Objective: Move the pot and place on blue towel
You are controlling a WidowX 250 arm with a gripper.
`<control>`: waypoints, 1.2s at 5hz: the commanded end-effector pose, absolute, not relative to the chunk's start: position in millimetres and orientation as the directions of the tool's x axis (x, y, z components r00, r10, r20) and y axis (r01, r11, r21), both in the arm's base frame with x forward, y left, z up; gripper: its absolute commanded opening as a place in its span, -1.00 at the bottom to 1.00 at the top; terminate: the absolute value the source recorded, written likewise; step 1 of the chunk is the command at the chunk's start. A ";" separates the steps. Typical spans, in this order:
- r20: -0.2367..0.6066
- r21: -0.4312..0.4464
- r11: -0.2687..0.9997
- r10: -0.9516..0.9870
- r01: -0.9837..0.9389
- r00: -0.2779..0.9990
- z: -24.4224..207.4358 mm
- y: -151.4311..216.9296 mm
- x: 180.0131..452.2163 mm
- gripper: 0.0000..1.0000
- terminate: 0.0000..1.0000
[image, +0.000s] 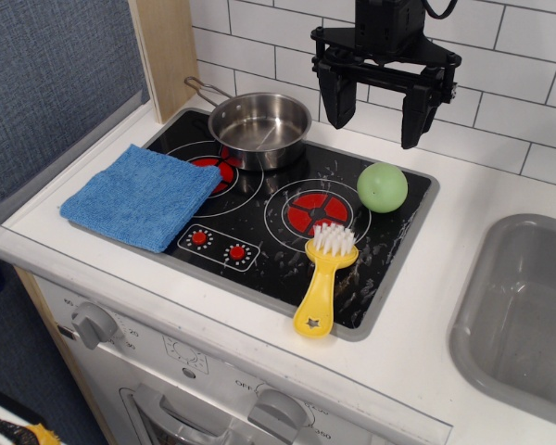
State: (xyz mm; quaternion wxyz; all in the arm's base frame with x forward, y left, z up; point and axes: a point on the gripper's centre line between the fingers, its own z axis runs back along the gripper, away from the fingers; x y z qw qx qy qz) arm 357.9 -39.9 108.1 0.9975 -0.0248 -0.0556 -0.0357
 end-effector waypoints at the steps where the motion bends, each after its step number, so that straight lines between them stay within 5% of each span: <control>1: 0.113 -0.046 0.996 -0.069 0.074 0.991 108.1 -39.9 357.9 1.00 -1.00; 4: 0.150 -0.019 0.992 0.127 -0.125 0.981 87.5 47.3 393.1 1.00 -1.00; 6: 0.135 -0.020 0.996 0.089 -0.087 0.987 57.4 51.5 419.4 1.00 -1.00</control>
